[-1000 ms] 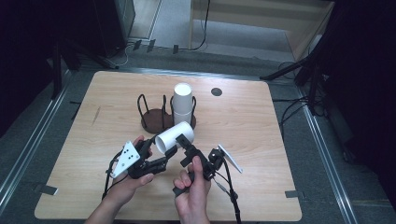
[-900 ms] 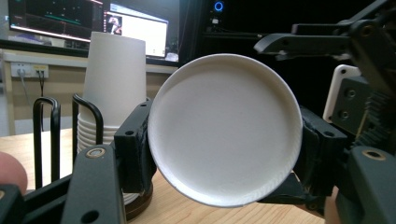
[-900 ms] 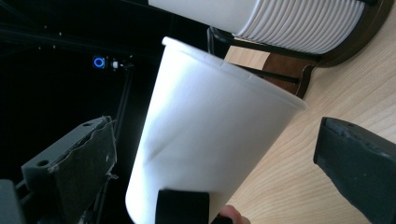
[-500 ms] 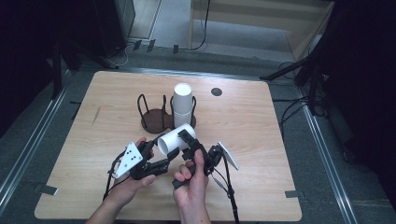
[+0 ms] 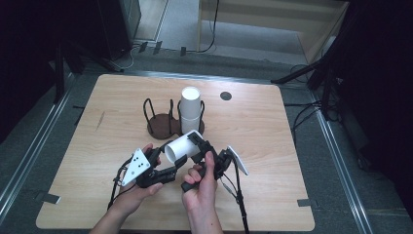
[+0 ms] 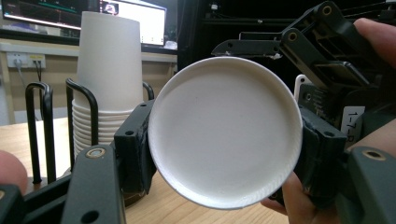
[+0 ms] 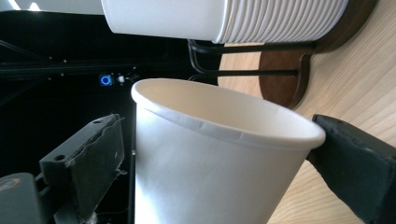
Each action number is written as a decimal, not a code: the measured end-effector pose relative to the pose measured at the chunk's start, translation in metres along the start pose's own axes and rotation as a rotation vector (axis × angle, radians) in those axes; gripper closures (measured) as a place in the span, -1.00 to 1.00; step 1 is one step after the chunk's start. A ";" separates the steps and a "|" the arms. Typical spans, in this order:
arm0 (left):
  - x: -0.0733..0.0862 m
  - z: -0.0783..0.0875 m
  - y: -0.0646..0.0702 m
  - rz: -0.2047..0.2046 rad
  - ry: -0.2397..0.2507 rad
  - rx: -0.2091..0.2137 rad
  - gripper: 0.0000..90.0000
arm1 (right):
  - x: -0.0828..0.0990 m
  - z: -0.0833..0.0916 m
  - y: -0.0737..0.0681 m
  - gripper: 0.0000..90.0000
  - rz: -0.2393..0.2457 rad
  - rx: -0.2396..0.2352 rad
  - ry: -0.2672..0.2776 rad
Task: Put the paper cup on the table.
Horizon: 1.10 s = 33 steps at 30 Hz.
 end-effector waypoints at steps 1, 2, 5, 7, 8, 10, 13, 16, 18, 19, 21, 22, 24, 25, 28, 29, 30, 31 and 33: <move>0.000 0.000 0.000 0.002 0.001 0.002 -0.25 | 0.000 -0.001 0.000 -0.89 -0.004 -0.002 -0.005; 0.000 0.000 0.000 0.000 0.000 0.002 -0.25 | 0.001 -0.002 0.000 -0.88 -0.006 -0.005 -0.005; 0.000 0.000 0.001 -0.005 0.000 0.008 -0.25 | 0.002 -0.004 0.001 -0.84 -0.015 -0.009 -0.011; 0.000 0.000 0.002 -0.003 0.000 0.012 -0.25 | 0.003 -0.005 0.002 -0.68 -0.017 -0.014 -0.016; 0.000 0.000 0.002 -0.002 -0.001 0.013 -0.25 | 0.003 -0.005 0.002 -0.62 -0.021 -0.017 -0.015; 0.000 0.001 0.003 0.000 0.001 0.021 -0.26 | 0.003 -0.005 0.001 -0.57 -0.022 -0.029 -0.013; 0.000 0.002 0.004 -0.015 -0.012 0.004 -0.30 | 0.002 -0.004 -0.001 -0.48 -0.011 -0.054 0.000; 0.000 0.002 0.002 0.003 -0.046 0.004 -0.32 | 0.001 -0.003 -0.001 -0.45 0.002 -0.052 -0.001; 0.000 0.002 0.002 0.004 -0.085 0.007 -0.44 | 0.001 -0.002 -0.002 -0.45 0.024 -0.057 0.008; 0.000 0.003 0.002 0.009 -0.092 0.014 -0.49 | 0.001 -0.001 -0.004 -0.44 0.041 -0.066 0.010; -0.001 0.004 0.003 0.033 -0.096 0.032 -0.61 | 0.002 0.002 -0.011 -0.44 0.101 -0.075 0.027; -0.002 0.005 0.003 0.045 -0.101 0.037 -0.65 | 0.001 0.003 -0.013 -0.44 0.122 -0.074 0.034; -0.003 0.006 0.003 0.048 -0.108 0.048 -0.71 | 0.000 0.005 -0.018 -0.43 0.173 -0.078 0.045; -0.004 0.008 0.003 0.045 -0.109 0.053 -0.71 | -0.001 0.006 -0.021 -0.42 0.200 -0.078 0.053; -0.002 0.011 0.003 0.008 -0.142 0.049 -0.79 | -0.002 0.008 -0.029 -0.41 0.275 -0.070 0.068; -0.001 0.011 0.002 0.006 -0.152 0.041 -0.79 | -0.003 0.009 -0.032 -0.42 0.305 -0.065 0.076; -0.001 0.012 0.000 0.000 -0.160 0.035 -0.79 | -0.004 0.010 -0.034 -0.42 0.326 -0.059 0.085; 0.000 0.013 -0.002 0.009 -0.167 0.026 -0.79 | -0.005 0.011 -0.035 -0.41 0.346 -0.054 0.092; 0.000 0.015 -0.004 0.012 -0.172 0.022 -0.80 | -0.009 0.013 -0.038 -0.41 0.401 -0.048 0.113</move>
Point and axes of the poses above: each handheld gripper's, and its own axes: z roughly backward along the jaws, x roughly out of its underside, y roughly to its right, the point moved 3 cm from there along -z, roughly forward along the jaws, and after that the axes turned 2 degrees about -x, right-handed, at the moved point
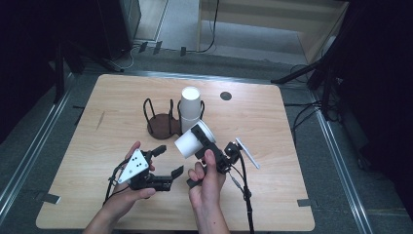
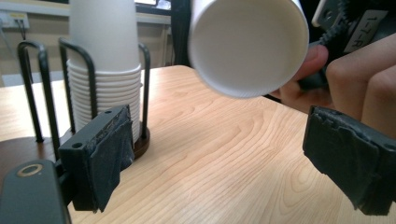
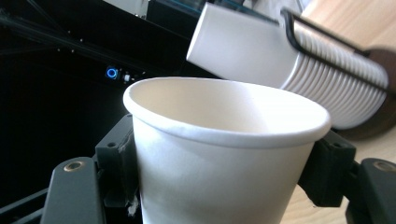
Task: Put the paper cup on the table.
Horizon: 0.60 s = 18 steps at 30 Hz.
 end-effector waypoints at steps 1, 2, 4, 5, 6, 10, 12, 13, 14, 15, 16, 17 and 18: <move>0.000 0.002 -0.001 0.000 -0.006 -0.005 -0.79 | -0.001 0.001 0.000 -0.40 0.020 0.004 0.006; -0.001 0.004 -0.002 -0.001 -0.007 -0.009 -0.79 | -0.002 0.001 0.000 -0.40 0.049 0.014 0.015; -0.001 0.007 -0.004 -0.001 -0.010 -0.017 -0.80 | -0.004 0.003 0.000 -0.40 0.110 0.039 0.032; -0.002 0.008 -0.007 -0.001 -0.012 -0.026 -0.80 | -0.004 0.004 -0.001 -0.40 0.136 0.045 0.035; -0.001 0.010 -0.009 -0.004 -0.017 -0.036 -0.80 | -0.004 0.005 -0.001 -0.40 0.170 0.051 0.036; 0.001 0.016 -0.019 0.012 -0.023 -0.076 -0.80 | -0.005 0.007 -0.002 -0.40 0.267 0.078 0.049; 0.001 0.019 -0.024 0.019 -0.025 -0.087 -0.80 | -0.006 0.008 -0.003 -0.40 0.297 0.083 0.051; 0.001 0.021 -0.025 0.019 -0.027 -0.092 -0.80 | -0.006 0.009 -0.003 -0.40 0.306 0.085 0.051; 0.001 0.022 -0.027 0.022 -0.028 -0.098 -0.80 | -0.007 0.009 -0.003 -0.37 0.322 0.066 0.047; 0.001 0.023 -0.028 0.019 -0.028 -0.101 -0.80 | -0.007 0.009 -0.003 -0.37 0.322 0.066 0.047; 0.001 0.024 -0.029 0.019 -0.029 -0.107 -0.80 | -0.007 0.009 -0.003 -0.36 0.333 0.063 0.050; 0.002 0.025 -0.030 0.016 -0.033 -0.114 -0.80 | -0.007 0.010 -0.004 -0.35 0.358 0.066 0.053; 0.002 0.026 -0.032 0.014 -0.035 -0.119 -0.80 | -0.007 0.010 -0.004 -0.35 0.383 0.076 0.059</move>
Point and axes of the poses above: each handheld gripper's, and its own axes: z roughly backward along the jaws, x roughly out of its underside, y roughly to its right, the point moved 3 cm from there along -z, roughly forward along the jaws, and after that the axes turned 2 degrees about -x, right-handed, at the moved point
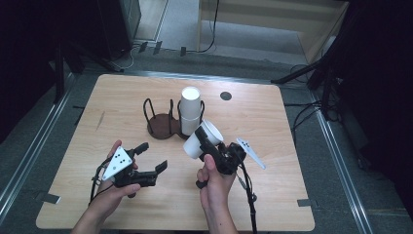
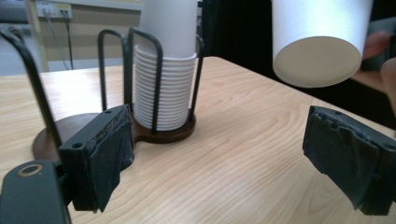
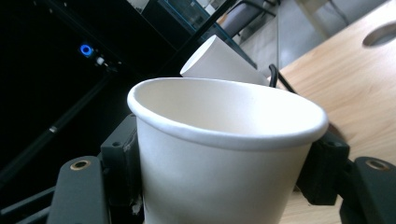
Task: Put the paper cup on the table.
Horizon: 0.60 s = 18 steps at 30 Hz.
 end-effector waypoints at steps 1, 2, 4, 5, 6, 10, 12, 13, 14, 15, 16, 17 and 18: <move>0.001 0.000 -0.001 -0.003 -0.003 -0.007 -0.80 | 0.000 0.000 -0.001 -0.35 0.034 0.004 -0.001; 0.001 0.001 -0.002 -0.004 -0.004 -0.011 -0.80 | 0.000 0.000 -0.003 -0.35 0.063 0.005 -0.004; 0.002 0.001 -0.004 -0.009 -0.010 -0.025 -0.79 | -0.001 0.000 -0.006 -0.34 0.133 0.010 -0.001; 0.002 0.001 -0.004 -0.009 -0.010 -0.029 -0.79 | -0.001 0.000 -0.008 -0.34 0.179 0.014 0.008; 0.002 0.001 -0.005 -0.010 -0.010 -0.033 -0.79 | -0.001 0.000 -0.010 -0.33 0.223 0.018 0.012; 0.003 0.003 -0.011 -0.011 -0.009 -0.051 -0.79 | -0.002 -0.002 -0.018 -0.34 0.457 0.057 0.035; 0.003 0.003 -0.012 -0.011 -0.011 -0.054 -0.78 | -0.003 -0.002 -0.020 -0.34 0.492 0.059 0.041; 0.003 0.004 -0.014 -0.005 -0.011 -0.063 -0.78 | -0.003 -0.002 -0.020 -0.35 0.517 0.058 0.046; 0.003 0.005 -0.018 0.001 -0.009 -0.076 -0.71 | -0.005 -0.003 -0.022 -0.35 0.592 0.074 0.062; 0.003 0.005 -0.018 0.001 -0.009 -0.076 -0.71 | -0.005 -0.003 -0.022 -0.35 0.592 0.074 0.062; 0.002 0.006 -0.020 0.008 -0.004 -0.081 -0.71 | -0.006 -0.003 -0.022 -0.36 0.611 0.084 0.067; 0.002 0.007 -0.022 0.011 -0.002 -0.088 -0.71 | -0.007 -0.003 -0.021 -0.36 0.631 0.088 0.076; 0.001 0.008 -0.025 0.013 0.001 -0.097 -0.71 | -0.008 -0.004 -0.021 -0.37 0.654 0.093 0.085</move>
Point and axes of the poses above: each handheld gripper's, and its own axes: z roughly backward along the jaws, x roughly out of its underside, y roughly to its right, the point moved 3 cm from there along -z, roughly forward along the jaws, and after that the axes turned 2 degrees about -x, right-handed, at the moved point
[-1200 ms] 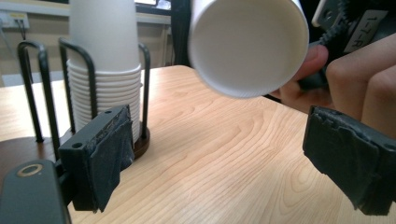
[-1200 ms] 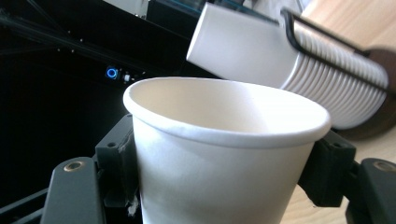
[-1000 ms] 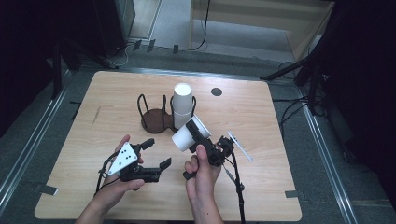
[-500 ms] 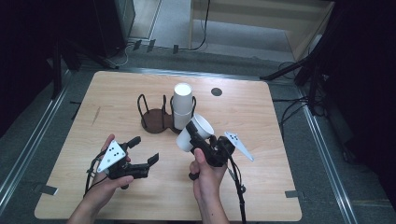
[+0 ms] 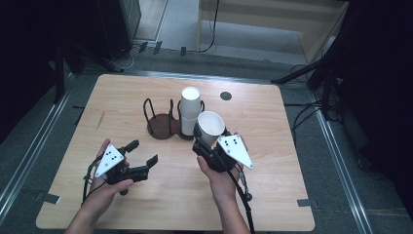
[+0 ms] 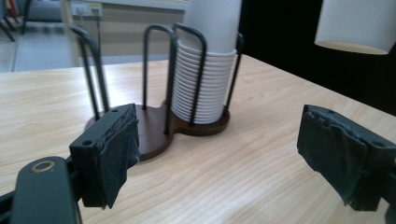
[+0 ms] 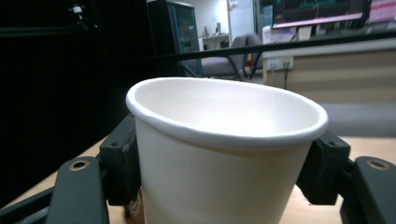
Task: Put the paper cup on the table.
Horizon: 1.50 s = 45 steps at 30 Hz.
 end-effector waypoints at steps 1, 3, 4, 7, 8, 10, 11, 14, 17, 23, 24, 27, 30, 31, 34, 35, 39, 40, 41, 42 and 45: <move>0.000 0.001 -0.002 0.004 0.001 -0.008 -0.71 | -0.001 -0.001 0.002 -0.37 0.025 0.009 0.006; -0.001 0.002 -0.007 0.008 0.004 -0.032 -0.71 | -0.002 -0.002 0.006 -0.37 0.067 0.025 0.005; -0.001 0.003 -0.012 0.015 0.005 -0.058 -0.76 | -0.002 -0.003 0.012 -0.38 0.087 0.045 -0.010; -0.001 0.004 -0.015 -0.004 0.003 -0.085 -0.81 | -0.002 -0.005 0.019 -0.38 0.097 0.063 -0.014; -0.001 0.004 -0.016 -0.014 -0.001 -0.096 -0.83 | -0.002 -0.007 0.024 -0.37 0.103 0.071 -0.015; -0.001 0.004 -0.018 -0.016 -0.005 -0.113 -0.84 | -0.002 -0.008 0.027 -0.35 0.112 0.063 -0.009; 0.000 0.004 -0.019 -0.010 -0.009 -0.121 -0.87 | -0.002 -0.010 0.030 -0.34 0.118 0.026 0.010; 0.001 0.004 -0.024 -0.009 -0.022 -0.141 -0.88 | -0.001 -0.014 0.035 -0.32 0.123 -0.035 0.047; 0.001 0.006 -0.029 0.007 -0.024 -0.153 -0.88 | 0.002 -0.021 0.041 -0.32 0.160 -0.031 0.036; -0.001 0.011 -0.039 0.037 -0.016 -0.171 -0.88 | 0.007 -0.035 0.058 -0.32 0.201 0.009 0.041; -0.001 0.012 -0.040 0.036 -0.015 -0.175 -0.88 | 0.008 -0.037 0.060 -0.32 0.205 0.012 0.044; -0.001 0.014 -0.044 0.036 -0.016 -0.193 -0.88 | 0.012 -0.045 0.069 -0.32 0.216 0.033 0.047; -0.001 0.016 -0.049 0.042 -0.018 -0.206 -0.88 | 0.017 -0.055 0.080 -0.32 0.199 0.053 0.039; -0.001 0.017 -0.050 0.041 -0.018 -0.213 -0.88 | 0.018 -0.058 0.083 -0.32 0.200 0.063 0.039; 0.000 0.020 -0.056 0.039 -0.020 -0.233 -0.88 | 0.024 -0.068 0.100 -0.33 0.227 0.112 0.068; 0.000 0.021 -0.057 0.044 -0.022 -0.238 -0.88 | 0.024 -0.068 0.100 -0.33 0.227 0.112 0.068; 0.000 0.025 -0.063 0.059 -0.015 -0.250 -0.88 | 0.031 -0.078 0.113 -0.34 0.194 0.096 0.050; 0.000 0.026 -0.065 0.060 -0.015 -0.251 -0.88 | 0.033 -0.080 0.115 -0.34 0.190 0.102 0.043; 0.000 0.026 -0.066 0.065 -0.011 -0.252 -0.88 | 0.035 -0.082 0.118 -0.34 0.182 0.106 0.041; 0.000 0.027 -0.067 0.066 -0.012 -0.256 -0.88 | 0.037 -0.084 0.121 -0.35 0.172 0.116 0.034; -0.001 0.029 -0.070 0.075 -0.005 -0.263 -0.88 | 0.043 -0.090 0.132 -0.35 0.155 0.138 0.026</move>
Point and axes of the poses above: each handheld gripper's, and its own axes: z roughly backward along the jaws, x roughly out of its underside, y roughly to its right, the point moved 3 cm from there along -z, roughly forward along the jaws, and after that the axes turned 2 degrees about -x, right-handed, at the moved point
